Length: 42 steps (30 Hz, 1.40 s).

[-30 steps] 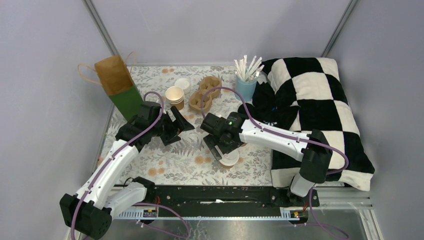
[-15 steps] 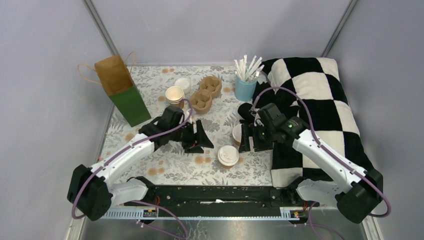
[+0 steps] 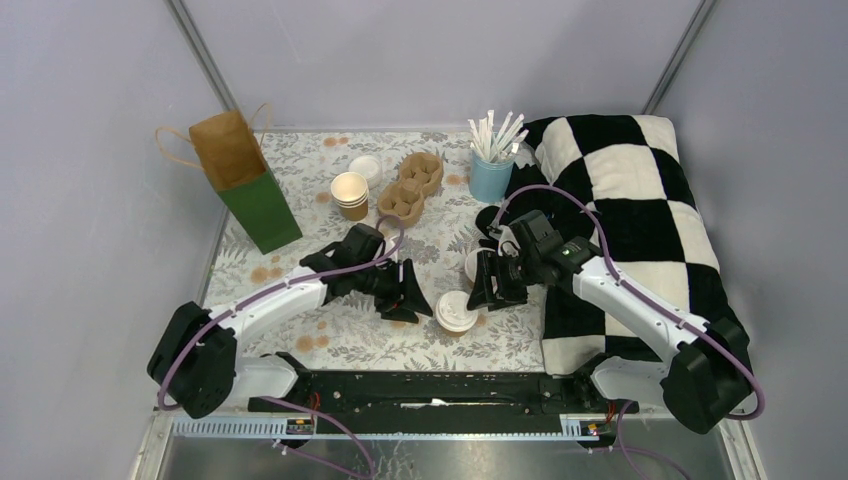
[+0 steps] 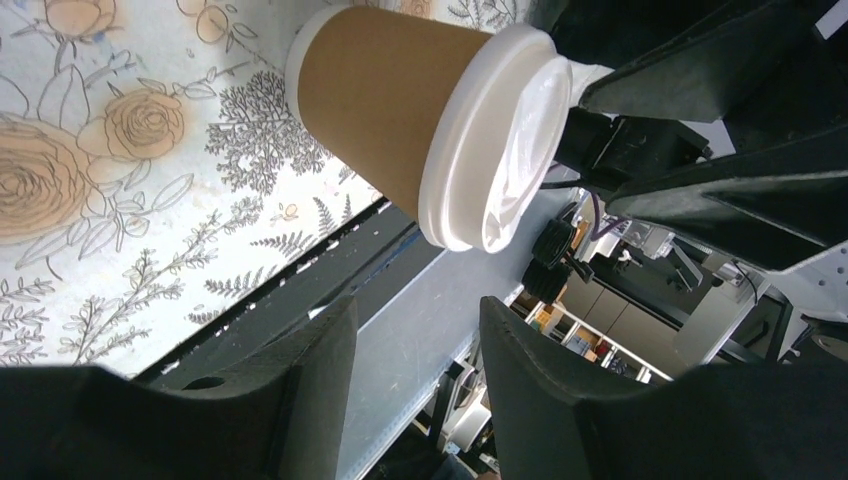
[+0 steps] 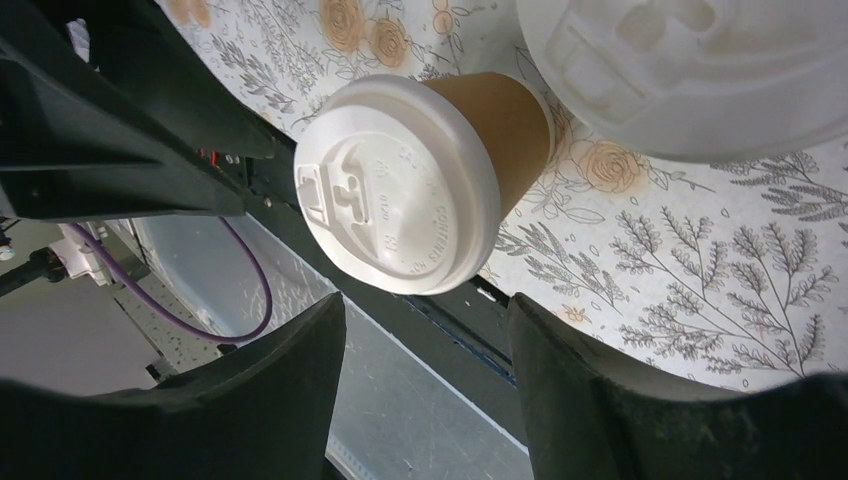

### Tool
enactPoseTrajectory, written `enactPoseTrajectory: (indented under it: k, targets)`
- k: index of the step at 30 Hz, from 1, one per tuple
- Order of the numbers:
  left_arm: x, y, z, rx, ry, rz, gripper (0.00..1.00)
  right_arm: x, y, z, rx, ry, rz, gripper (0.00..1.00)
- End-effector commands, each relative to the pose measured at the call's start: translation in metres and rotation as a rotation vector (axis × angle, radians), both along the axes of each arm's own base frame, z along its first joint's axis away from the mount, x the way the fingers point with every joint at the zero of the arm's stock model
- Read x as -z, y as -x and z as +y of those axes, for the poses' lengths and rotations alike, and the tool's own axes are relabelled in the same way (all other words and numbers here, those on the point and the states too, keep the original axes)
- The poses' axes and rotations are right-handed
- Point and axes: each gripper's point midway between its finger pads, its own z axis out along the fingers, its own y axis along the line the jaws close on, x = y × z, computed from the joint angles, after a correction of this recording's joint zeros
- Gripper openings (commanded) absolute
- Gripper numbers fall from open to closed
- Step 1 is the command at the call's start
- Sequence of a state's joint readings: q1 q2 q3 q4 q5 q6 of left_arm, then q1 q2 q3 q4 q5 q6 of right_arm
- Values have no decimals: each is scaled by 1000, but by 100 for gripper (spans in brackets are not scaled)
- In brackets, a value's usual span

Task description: Pack the takeout coffee

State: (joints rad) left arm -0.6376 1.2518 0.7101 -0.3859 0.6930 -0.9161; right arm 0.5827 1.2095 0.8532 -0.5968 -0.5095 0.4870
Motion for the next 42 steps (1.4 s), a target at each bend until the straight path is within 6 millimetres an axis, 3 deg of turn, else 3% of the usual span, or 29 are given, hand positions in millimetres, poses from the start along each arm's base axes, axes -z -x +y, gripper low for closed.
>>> enactPoseTrajectory:
  k: [1, 9, 21, 33, 38, 42]
  targets:
    - [-2, -11, -10, 4, 31, -30, 54, -4, -9, 10, 1, -53, -10, 67]
    - [4, -22, -19, 15, 20, -30, 56, 4, -11, 14, -16, -52, 10, 66]
    - [14, -24, -21, 21, -6, -14, 58, 18, -8, 12, -25, -30, 40, 63]
    - [56, -13, -3, 49, -202, 9, 53, 37, -5, 11, -29, -16, 74, 60]
    - [37, -19, -10, 63, -178, -37, 54, 29, -7, 10, -18, -58, 68, 62]
    - [9, -32, -17, 73, -165, -92, 57, 6, -11, 10, -8, -126, 55, 71]
